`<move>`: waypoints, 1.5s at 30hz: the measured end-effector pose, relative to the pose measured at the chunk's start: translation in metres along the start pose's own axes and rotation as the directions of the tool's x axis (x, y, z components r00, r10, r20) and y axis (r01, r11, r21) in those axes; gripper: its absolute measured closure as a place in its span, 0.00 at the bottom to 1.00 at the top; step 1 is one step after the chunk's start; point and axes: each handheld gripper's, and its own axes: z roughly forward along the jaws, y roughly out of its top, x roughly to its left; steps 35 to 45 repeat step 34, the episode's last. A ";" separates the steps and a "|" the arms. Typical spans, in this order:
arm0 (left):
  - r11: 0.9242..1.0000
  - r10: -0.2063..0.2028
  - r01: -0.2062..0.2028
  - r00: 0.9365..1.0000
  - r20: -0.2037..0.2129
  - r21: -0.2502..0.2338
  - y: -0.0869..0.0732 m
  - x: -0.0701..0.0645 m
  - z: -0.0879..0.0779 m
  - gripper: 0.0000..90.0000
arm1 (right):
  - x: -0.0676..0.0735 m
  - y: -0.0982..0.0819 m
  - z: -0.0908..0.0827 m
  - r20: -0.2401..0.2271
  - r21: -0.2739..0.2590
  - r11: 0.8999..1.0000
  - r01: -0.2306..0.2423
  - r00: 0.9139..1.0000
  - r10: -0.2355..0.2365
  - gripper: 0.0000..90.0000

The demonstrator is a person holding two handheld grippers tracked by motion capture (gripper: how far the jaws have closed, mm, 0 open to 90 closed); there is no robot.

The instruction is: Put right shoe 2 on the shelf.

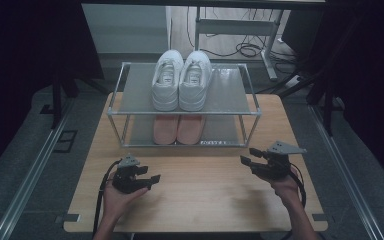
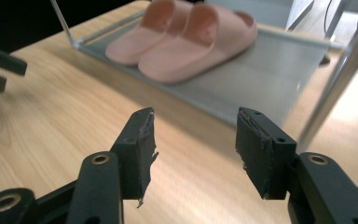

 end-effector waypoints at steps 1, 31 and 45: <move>1.000 0.000 0.000 1.000 0.000 -0.001 0.000 0.000 0.000 0.40 | -0.001 -0.005 0.000 0.002 0.010 1.000 -0.001 1.000 0.001 0.53; 1.000 -0.015 0.015 1.000 -0.004 -0.013 -0.001 0.001 -0.002 0.40 | -0.013 -0.049 0.003 -0.007 0.032 0.998 -0.054 0.999 0.054 0.53; 1.000 -0.018 0.018 1.000 -0.007 -0.012 -0.001 0.001 -0.002 0.40 | -0.014 -0.049 0.004 -0.016 0.025 0.998 -0.057 0.998 0.058 0.53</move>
